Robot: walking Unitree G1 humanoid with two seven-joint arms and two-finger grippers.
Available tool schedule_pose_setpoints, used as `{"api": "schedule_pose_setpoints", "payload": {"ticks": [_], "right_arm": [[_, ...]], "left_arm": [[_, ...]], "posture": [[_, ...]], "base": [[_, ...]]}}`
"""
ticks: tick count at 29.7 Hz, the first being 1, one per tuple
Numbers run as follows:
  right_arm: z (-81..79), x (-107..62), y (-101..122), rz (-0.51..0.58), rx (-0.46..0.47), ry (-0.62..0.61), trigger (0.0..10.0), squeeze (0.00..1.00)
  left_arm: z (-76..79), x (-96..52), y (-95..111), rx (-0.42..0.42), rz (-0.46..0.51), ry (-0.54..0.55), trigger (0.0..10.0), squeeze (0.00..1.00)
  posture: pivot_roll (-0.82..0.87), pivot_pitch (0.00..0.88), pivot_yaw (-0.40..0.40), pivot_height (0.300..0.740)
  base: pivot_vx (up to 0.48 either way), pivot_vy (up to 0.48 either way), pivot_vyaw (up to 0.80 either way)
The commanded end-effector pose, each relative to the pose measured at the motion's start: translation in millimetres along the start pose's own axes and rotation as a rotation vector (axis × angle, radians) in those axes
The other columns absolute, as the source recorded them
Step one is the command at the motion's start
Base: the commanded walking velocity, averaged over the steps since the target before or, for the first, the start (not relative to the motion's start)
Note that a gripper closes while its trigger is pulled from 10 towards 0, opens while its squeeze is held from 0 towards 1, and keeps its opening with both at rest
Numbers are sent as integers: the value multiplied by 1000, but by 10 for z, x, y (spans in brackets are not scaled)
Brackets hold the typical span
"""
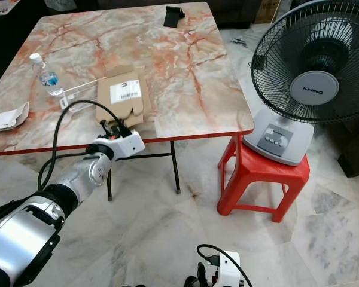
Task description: Picking trash to rubbish bin
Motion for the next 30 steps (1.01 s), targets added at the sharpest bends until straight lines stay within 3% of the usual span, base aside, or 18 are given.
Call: {"api": "schedule_pose_setpoints", "payload": {"ticks": [1, 4, 11, 15, 22, 30], "right_arm": [[31, -33, -164, -55, 23, -22, 10000, 0], [3, -2, -102, -48, 20, -20, 10000, 0], [-42, 51, 42, -18, 20, -20, 10000, 0], [-88, 81, 116, -5, 23, -14, 10000, 0], [-145, 113, 196, 9, 21, -7, 10000, 0], [-133, 121, 240, 20, 24, -12, 10000, 0]], "left_arm": [[-1, -77, -26, 6, 21, 45, 10000, 0], [-48, -173, -45, -3, 48, 113, 10000, 0], [-66, -334, -30, -33, 115, 167, 10000, 0], [-115, -378, -63, -11, 124, 193, 10000, 0], [-473, -373, -37, -13, 164, 332, 10000, 0], [-878, -526, 273, -30, 328, 501, 10000, 0]], "posture": [[-130, 104, 36, 740], [-121, 85, 36, 740], [-110, 43, 36, 740], [-106, 26, 36, 740], [-97, 0, 33, 740], [-98, 0, 32, 740]], "base": [[0, 0, 0], [0, 0, 0], [0, 0, 0], [0, 0, 0], [0, 0, 0], [0, 0, 0]]}}
Point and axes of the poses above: a point about 5 cm out from each wrist's last joint towards the gripper, its own x axis pointing out of the wrist towards the gripper, its own y axis along the axis of the wrist's last joint, z = x × y, the point moved 6 cm from there along x, pointing out of the wrist towards the gripper, and after that the axes turned 14 degrees about x, right-handed, at the moved point
